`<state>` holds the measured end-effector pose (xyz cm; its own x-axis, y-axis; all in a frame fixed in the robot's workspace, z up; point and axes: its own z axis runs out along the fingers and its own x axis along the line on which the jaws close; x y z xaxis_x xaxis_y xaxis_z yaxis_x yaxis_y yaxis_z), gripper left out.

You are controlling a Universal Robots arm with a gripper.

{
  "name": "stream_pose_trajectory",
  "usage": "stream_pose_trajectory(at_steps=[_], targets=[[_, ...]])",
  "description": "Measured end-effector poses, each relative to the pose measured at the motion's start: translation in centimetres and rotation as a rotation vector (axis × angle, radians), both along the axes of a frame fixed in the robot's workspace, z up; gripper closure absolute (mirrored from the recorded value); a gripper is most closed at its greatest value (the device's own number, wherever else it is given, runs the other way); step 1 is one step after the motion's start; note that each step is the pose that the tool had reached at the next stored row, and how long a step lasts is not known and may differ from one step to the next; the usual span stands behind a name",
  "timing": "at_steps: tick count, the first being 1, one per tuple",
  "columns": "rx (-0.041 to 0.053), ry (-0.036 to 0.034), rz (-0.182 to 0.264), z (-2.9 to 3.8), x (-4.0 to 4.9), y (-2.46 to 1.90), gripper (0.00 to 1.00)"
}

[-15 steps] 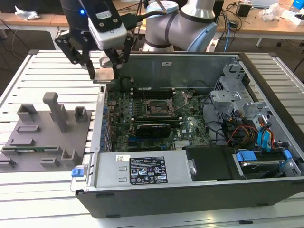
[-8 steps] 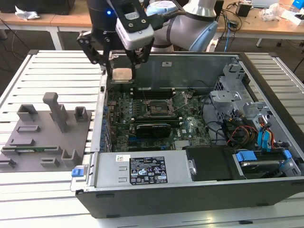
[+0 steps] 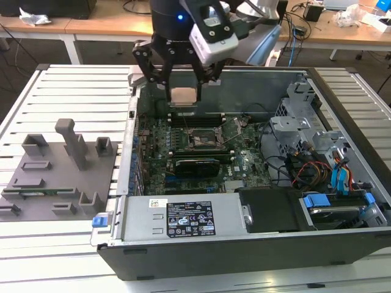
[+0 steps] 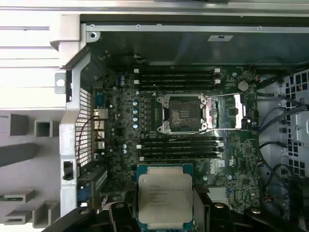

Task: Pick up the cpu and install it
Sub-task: 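Pick up the cpu and move it towards the insertion slot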

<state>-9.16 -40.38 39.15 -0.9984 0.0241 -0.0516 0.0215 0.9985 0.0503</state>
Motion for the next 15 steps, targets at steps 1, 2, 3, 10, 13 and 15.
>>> stream_pose_trajectory(at_steps=[1, 2, 3, 10, 13, 15], targets=[[-0.0001, 0.0002, 0.0, 0.0, 0.45, 0.0, 0.45], [0.0, 0.0003, 0.0, 0.0, 1.11, 0.0, 0.45], [0.0001, 0.0004, 0.0, 0.0, 1.51, 0.0, 0.45], [0.0002, 0.0006, 0.0, -0.17, 3.04, 0.0, 0.45], [0.0001, 0.0006, 0.0, -0.74, 3.09, 0.0, 0.45], [0.0, 0.0007, 0.0, -1.29, 3.13, 0.0, 0.45]])
